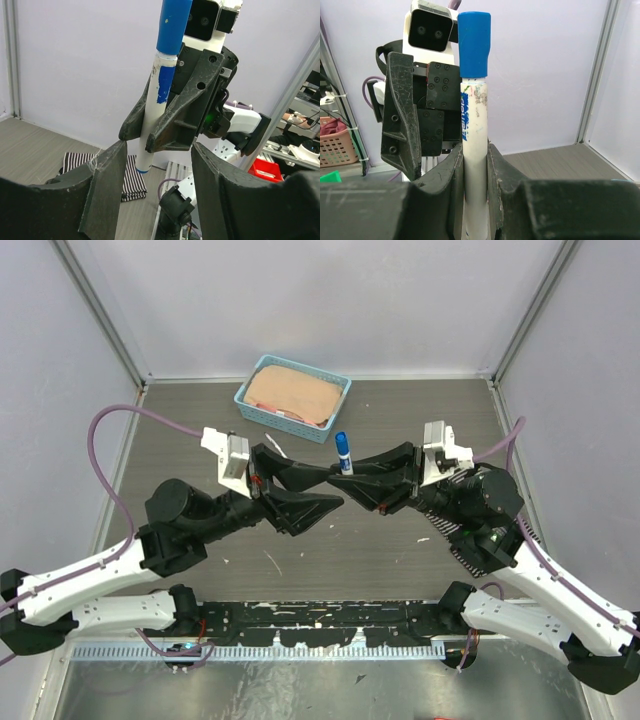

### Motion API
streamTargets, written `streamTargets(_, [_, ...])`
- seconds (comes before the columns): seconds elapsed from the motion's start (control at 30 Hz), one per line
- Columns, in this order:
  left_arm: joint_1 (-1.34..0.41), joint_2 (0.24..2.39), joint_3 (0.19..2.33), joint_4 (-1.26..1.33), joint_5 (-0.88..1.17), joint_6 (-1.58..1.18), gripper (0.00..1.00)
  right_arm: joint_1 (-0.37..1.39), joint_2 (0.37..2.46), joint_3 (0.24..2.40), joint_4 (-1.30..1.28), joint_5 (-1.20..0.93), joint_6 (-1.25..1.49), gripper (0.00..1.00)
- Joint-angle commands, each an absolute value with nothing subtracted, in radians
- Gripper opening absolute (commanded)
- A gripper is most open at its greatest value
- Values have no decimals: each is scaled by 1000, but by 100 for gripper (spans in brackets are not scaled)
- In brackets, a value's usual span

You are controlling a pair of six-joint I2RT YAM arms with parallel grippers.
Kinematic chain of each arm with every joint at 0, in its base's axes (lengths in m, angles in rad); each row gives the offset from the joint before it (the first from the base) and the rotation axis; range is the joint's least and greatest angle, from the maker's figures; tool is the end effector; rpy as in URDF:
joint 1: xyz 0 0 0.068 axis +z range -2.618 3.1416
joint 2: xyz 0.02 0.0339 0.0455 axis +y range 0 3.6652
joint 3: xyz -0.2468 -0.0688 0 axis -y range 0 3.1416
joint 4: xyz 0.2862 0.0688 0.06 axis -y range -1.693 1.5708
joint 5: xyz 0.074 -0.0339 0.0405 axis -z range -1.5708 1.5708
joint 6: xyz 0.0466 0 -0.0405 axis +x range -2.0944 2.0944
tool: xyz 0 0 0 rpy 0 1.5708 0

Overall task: Insert the pens into the pen caps
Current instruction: Press the pen cap onto the pen, then adjust the pen.

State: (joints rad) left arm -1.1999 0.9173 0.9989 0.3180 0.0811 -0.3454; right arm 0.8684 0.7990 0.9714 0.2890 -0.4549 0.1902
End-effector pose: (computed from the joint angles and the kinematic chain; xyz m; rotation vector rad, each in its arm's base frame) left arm 0.0912 -0.2449 0.4394 0.6066 1.1418 -1.3958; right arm 0.1286 0.1837 0.4502 -0.7969 0.9526 1.1806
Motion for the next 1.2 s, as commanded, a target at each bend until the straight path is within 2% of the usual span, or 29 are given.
streamTargets(0.0, [-1203,902,1062,409,98,-318,61,872,804,997,266,-475,191,0])
streamTargets(0.4, [-1201,777,1004,123,99,-263,63,872,723,1046,142,-400,152,0])
streamTargets(1.17, [-1201,924,1043,440,80,-247,65,872,789,1016,234,-496,226,0])
